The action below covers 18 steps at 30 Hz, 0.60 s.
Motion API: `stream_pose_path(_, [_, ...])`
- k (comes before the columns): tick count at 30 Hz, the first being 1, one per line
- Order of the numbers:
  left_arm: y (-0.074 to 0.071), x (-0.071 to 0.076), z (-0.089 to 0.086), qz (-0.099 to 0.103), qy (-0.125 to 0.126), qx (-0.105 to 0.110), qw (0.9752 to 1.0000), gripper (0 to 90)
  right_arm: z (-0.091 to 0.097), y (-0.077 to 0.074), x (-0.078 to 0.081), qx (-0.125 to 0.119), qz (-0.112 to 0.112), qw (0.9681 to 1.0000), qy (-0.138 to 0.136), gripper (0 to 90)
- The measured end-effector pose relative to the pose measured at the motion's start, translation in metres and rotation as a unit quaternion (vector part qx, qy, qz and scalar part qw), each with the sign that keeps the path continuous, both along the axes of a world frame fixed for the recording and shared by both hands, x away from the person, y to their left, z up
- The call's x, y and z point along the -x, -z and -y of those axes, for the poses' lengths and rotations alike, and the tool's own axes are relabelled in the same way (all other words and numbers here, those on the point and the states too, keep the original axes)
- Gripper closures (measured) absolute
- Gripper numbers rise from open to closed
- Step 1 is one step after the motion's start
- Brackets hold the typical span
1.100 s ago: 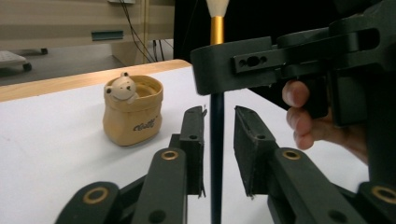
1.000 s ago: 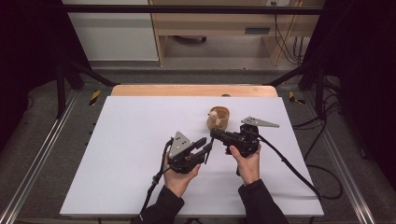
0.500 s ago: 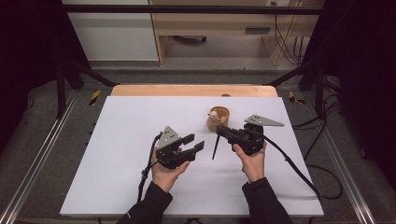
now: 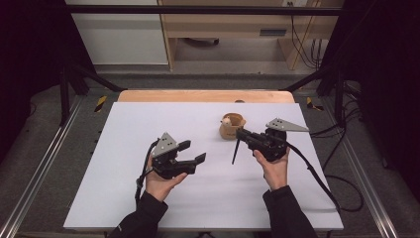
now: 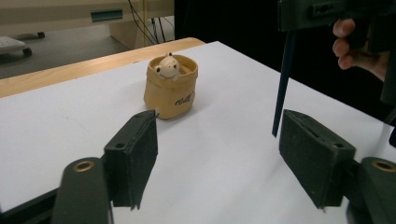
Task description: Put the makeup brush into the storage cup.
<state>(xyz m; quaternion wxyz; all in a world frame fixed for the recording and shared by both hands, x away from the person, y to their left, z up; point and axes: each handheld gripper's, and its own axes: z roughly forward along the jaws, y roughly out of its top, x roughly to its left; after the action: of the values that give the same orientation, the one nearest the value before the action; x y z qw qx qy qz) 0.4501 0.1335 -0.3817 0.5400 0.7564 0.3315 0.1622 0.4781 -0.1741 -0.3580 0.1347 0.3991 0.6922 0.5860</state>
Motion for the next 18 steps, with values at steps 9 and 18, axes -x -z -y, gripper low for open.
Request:
stream_pose_path(9, [0.002,0.004,-0.023,0.006,-0.012,-0.014,0.9998,20.6,0.008,-0.005,-0.003,0.014,0.011,0.9998,0.009,83.4])
stream_pose_path(18, [0.007,0.008,-0.052,0.008,-0.026,-0.014,0.9995,16.0,0.016,-0.010,-0.008,0.023,0.021,0.9993,0.021,83.4])
